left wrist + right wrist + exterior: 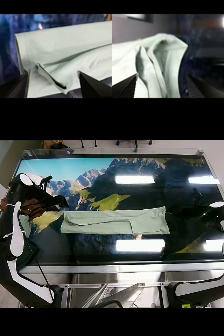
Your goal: Fold the shirts.
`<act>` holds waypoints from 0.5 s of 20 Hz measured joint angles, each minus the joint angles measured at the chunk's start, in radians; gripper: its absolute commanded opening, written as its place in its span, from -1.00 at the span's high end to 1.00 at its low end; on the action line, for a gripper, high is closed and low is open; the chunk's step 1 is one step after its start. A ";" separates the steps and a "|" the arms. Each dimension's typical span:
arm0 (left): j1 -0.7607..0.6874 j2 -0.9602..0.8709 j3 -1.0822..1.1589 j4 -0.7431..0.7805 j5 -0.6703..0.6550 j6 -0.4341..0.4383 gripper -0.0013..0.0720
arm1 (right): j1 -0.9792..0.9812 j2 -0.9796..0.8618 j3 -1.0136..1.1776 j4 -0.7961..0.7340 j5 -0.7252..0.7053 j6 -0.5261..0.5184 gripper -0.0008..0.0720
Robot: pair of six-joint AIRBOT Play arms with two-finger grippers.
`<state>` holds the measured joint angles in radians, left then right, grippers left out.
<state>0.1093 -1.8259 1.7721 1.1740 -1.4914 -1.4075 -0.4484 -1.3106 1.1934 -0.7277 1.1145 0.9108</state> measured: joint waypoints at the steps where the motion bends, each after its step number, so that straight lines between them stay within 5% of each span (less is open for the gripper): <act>1: 0.000 -0.001 0.027 0.000 -0.010 -0.010 -0.92 | -0.005 -0.018 0.002 -0.002 0.026 0.001 -0.96; 9: -0.023 -0.001 0.120 -0.025 -0.058 -0.071 -0.92 | 0.062 -0.108 0.008 0.011 0.134 -0.029 -0.95; 10: -0.037 0.000 0.122 -0.045 -0.056 -0.075 -0.92 | 0.079 -0.116 0.008 0.011 0.137 -0.034 -0.82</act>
<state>0.0723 -1.8263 1.8942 1.1294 -1.5471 -1.4822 -0.3698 -1.4265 1.2015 -0.7166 1.2518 0.8764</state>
